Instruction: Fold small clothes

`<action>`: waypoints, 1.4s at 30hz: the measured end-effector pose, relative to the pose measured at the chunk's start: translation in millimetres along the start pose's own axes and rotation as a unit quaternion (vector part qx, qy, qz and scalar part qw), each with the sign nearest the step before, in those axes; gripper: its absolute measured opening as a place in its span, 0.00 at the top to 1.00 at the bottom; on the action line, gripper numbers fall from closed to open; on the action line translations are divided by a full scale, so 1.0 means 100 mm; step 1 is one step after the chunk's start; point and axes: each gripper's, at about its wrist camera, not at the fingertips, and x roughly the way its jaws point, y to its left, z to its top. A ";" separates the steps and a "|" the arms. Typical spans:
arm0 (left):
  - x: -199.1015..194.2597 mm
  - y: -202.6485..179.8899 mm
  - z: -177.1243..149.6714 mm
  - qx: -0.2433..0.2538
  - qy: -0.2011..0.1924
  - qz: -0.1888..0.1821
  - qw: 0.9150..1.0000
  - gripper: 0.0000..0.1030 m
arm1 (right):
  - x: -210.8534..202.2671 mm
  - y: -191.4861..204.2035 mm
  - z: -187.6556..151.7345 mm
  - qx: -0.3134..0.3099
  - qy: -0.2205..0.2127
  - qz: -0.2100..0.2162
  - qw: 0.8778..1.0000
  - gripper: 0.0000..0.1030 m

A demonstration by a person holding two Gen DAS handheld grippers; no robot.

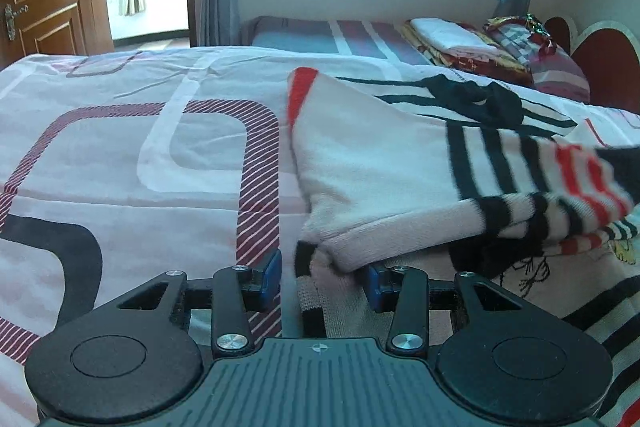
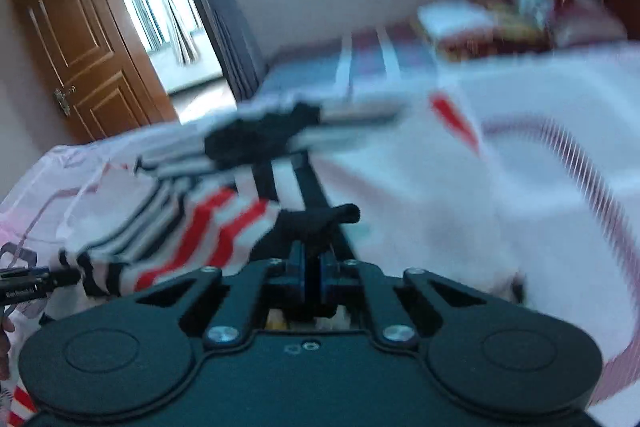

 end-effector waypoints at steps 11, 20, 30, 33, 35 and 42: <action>-0.03 0.06 -0.01 0.027 0.014 -0.011 0.999 0.58 | 0.29 -0.16 -0.17 -0.026 0.049 -0.029 0.998 0.92; -0.52 -0.57 0.27 0.067 -0.094 -0.057 0.992 0.15 | -0.04 -0.05 0.05 0.012 0.022 -0.034 0.999 0.81; 0.12 -0.78 0.15 0.089 -0.052 -0.073 0.992 0.06 | 0.38 0.30 -0.04 -0.047 0.045 -0.095 0.993 0.79; 0.26 -0.72 0.42 0.067 -0.060 -0.093 0.992 0.06 | 0.57 0.46 0.10 -0.054 0.023 -0.048 0.997 0.81; 0.52 -0.72 0.52 0.075 -0.023 -0.086 0.993 0.06 | 0.80 0.53 0.15 -0.056 0.030 -0.036 0.997 0.82; 0.58 -0.55 0.91 0.086 -0.041 -0.097 0.991 0.05 | 1.05 0.52 0.26 -0.031 0.026 -0.028 0.999 0.81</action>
